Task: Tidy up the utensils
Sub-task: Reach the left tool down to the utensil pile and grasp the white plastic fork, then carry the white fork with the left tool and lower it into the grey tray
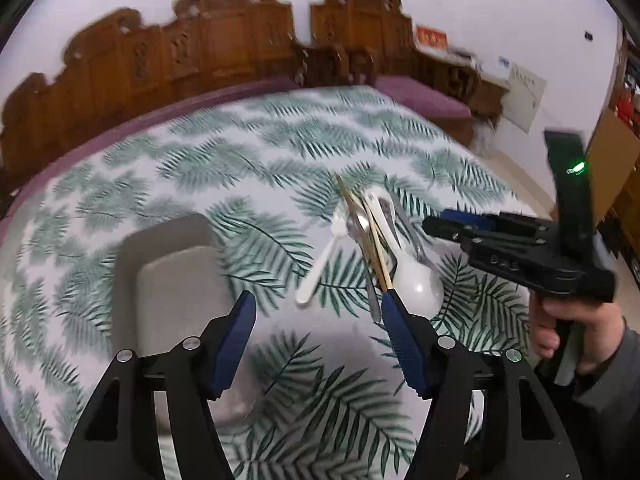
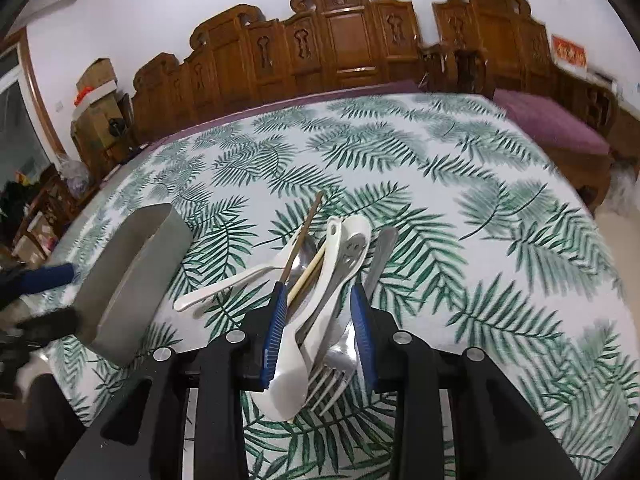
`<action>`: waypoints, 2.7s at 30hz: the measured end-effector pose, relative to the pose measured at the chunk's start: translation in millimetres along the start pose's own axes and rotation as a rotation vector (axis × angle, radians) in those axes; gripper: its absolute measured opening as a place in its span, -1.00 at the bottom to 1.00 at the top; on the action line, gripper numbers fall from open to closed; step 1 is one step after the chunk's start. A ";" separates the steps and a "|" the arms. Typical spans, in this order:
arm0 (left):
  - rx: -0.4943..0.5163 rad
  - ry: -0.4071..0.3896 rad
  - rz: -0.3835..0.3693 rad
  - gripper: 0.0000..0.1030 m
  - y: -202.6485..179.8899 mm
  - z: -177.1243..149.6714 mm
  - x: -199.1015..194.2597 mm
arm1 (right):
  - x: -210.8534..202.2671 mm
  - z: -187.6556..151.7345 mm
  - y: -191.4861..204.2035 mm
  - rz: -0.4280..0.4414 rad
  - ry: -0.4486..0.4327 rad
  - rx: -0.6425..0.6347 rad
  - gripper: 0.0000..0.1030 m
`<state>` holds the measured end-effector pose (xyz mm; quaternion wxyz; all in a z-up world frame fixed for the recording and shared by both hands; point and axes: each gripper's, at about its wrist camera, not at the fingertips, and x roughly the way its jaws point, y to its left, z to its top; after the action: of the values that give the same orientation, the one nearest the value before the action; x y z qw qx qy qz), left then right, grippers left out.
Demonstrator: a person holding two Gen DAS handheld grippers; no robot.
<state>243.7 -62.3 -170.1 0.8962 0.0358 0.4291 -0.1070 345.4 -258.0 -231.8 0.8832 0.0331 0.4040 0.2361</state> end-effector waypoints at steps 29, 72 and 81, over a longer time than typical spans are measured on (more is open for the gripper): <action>-0.001 0.198 -0.034 -0.88 1.6 33.3 108.5 | 16.5 9.9 -4.0 0.095 0.059 0.021 -0.36; -0.193 -0.049 -0.025 -0.87 97.6 -7.0 -14.0 | 73.6 -1.1 97.5 -0.075 0.139 -0.171 -0.90; -0.238 0.019 0.025 -0.87 125.2 -19.5 10.9 | 43.1 10.0 98.6 -0.043 0.035 -0.168 -0.90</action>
<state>263.3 61.1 -194.3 0.8912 -0.0646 0.4469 -0.0439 338.4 -150.2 -230.6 0.8805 -0.0540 0.3986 0.2510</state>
